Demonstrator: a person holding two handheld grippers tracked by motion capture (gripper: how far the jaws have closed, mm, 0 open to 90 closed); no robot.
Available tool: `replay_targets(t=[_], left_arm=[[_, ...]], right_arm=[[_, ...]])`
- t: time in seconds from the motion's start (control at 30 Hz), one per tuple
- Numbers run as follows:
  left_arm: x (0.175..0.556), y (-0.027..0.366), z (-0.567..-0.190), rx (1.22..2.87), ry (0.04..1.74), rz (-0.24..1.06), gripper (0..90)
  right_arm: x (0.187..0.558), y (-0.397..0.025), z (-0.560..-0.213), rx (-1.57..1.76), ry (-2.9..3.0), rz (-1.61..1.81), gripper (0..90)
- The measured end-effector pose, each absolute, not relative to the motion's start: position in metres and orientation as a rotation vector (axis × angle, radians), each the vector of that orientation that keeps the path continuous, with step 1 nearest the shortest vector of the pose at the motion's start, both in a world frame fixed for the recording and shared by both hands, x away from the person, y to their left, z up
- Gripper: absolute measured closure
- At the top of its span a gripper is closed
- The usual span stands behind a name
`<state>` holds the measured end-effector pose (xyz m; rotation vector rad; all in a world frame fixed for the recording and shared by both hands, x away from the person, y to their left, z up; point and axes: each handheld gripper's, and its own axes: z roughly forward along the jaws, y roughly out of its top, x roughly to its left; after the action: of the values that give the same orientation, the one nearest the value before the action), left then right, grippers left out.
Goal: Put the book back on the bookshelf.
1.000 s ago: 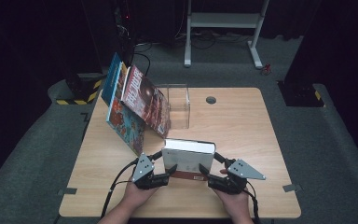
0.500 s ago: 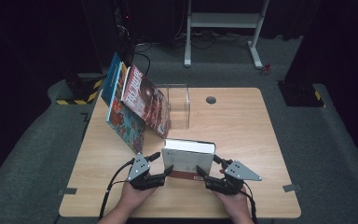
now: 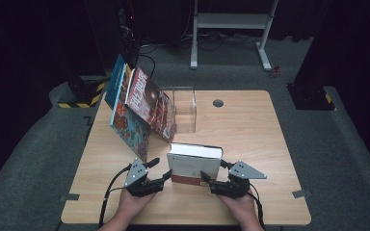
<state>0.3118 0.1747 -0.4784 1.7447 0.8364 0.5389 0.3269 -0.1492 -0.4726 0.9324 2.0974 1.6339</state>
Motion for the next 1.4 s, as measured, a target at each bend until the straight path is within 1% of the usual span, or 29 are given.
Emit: replay_targets(t=[0.17,0.37,0.47,0.53,0.63,0.73,0.87,1.1,1.27,1.4], left_arm=[[0.306,0.188,-0.486,1.78,0.892,0.582,33.2],[0.312,0.196,-0.508,1.839,1.018,0.555,32.5],[0.32,0.201,-0.518,1.846,1.087,0.502,33.2],[0.323,0.202,-0.52,1.848,1.11,0.505,33.2],[0.323,0.202,-0.52,1.833,1.112,0.514,33.2],[0.321,0.199,-0.521,1.861,1.087,0.544,32.9],[0.32,0.197,-0.521,1.876,1.081,0.559,32.8],[0.321,0.197,-0.522,1.87,1.088,0.548,33.0],[0.321,0.197,-0.522,1.877,1.091,0.547,33.0],[0.321,0.197,-0.522,1.883,1.096,0.547,33.0]], right_arm=[[0.331,-0.149,-0.475,0.939,2.123,1.644,25.2],[0.331,-0.149,-0.475,0.942,2.112,1.66,24.6],[0.332,-0.149,-0.476,0.951,2.107,1.676,24.1],[0.332,-0.149,-0.477,0.953,2.109,1.684,24.5],[0.333,-0.149,-0.477,0.932,2.109,1.687,24.5],[0.337,-0.146,-0.479,0.932,2.121,1.7,21.0],[0.34,-0.141,-0.479,0.935,2.133,1.713,19.2],[0.341,-0.135,-0.473,0.911,2.12,1.704,17.0],[0.34,-0.136,-0.47,0.881,2.112,1.696,19.4],[0.341,-0.139,-0.47,0.852,2.124,1.693,24.9]])
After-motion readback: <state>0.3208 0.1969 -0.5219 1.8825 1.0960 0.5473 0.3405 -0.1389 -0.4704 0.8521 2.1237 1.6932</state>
